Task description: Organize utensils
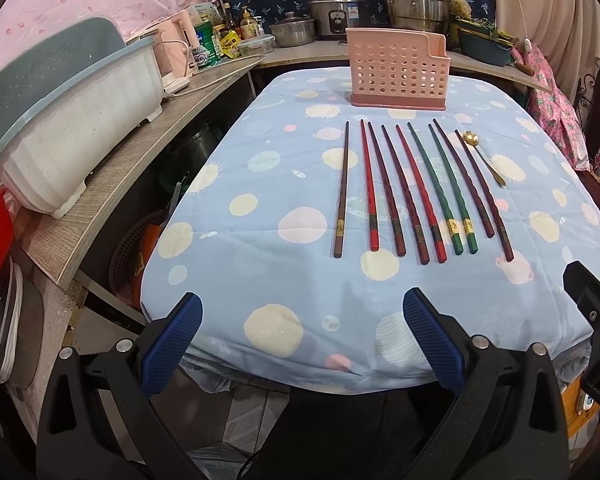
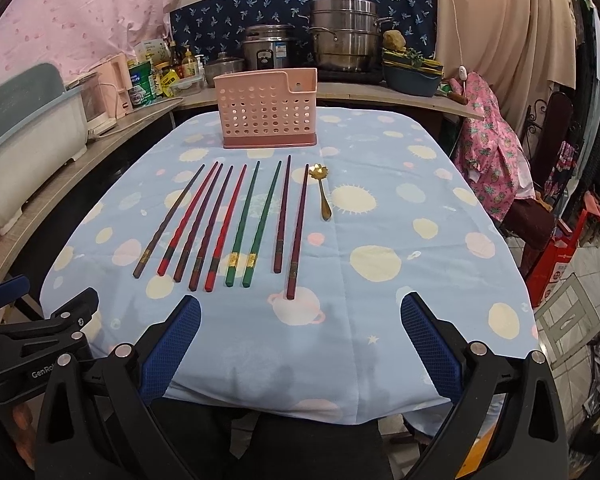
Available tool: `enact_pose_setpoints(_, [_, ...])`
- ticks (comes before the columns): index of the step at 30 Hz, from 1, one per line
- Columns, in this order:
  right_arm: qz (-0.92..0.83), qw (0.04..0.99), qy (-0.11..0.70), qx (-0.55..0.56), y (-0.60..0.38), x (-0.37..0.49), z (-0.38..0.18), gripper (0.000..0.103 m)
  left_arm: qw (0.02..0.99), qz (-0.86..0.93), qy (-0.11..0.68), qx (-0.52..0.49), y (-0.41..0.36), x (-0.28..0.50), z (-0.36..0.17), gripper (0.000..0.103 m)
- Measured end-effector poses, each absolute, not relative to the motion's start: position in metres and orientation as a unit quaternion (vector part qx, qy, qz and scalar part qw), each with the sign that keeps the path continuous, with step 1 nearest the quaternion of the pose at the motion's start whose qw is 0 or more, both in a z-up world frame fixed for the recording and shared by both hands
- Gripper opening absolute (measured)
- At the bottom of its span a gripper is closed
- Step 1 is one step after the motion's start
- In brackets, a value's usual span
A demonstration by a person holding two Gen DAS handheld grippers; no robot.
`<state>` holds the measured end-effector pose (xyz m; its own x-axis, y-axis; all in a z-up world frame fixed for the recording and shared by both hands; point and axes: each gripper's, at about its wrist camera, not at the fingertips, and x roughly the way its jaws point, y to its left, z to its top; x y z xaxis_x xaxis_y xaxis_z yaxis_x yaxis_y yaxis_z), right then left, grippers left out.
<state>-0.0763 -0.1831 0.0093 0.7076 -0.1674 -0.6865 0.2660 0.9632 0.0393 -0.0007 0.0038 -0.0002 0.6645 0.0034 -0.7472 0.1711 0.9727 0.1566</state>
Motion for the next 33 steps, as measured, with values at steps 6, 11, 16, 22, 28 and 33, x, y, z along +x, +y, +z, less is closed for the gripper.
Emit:
enact_pose_setpoints(6, [-0.119, 0.92, 0.366, 0.071, -0.1838, -0.0766, 0.0067, 0.096, 0.905, -0.047, 0.408, 0.108, 0.0035, 0.0006, -0.0023, 0.096])
enact_pose_setpoints(11, [-0.121, 0.918, 0.369, 0.078, -0.1865, -0.0766, 0.0044, 0.096, 0.905, -0.049, 0.409, 0.11, 0.0034, 0.0005, -0.0042, 0.096])
enact_pose_setpoints(16, [-0.121, 0.918, 0.371, 0.078, -0.1867, -0.0763, 0.0035, 0.096, 0.904, -0.049, 0.41, 0.11, 0.0037, 0.0005, -0.0051, 0.096])
enact_pose_setpoints(22, [-0.121, 0.918, 0.371, 0.078, -0.1868, -0.0768, 0.0032, 0.096, 0.904, -0.05, 0.41, 0.111, 0.003, -0.0005, -0.0066, 0.096])
enact_pose_setpoints(28, [-0.121, 0.918, 0.37, 0.078, -0.1869, -0.0768, 0.0032, 0.096, 0.904, -0.05, 0.41, 0.11, 0.0017, -0.0008, -0.0074, 0.096])
enact_pose_setpoints(33, [-0.121, 0.917, 0.371, 0.078, -0.1869, -0.0766, 0.003, 0.096, 0.901, -0.056, 0.42, 0.096, 0.0038, 0.0024, -0.01, 0.096])
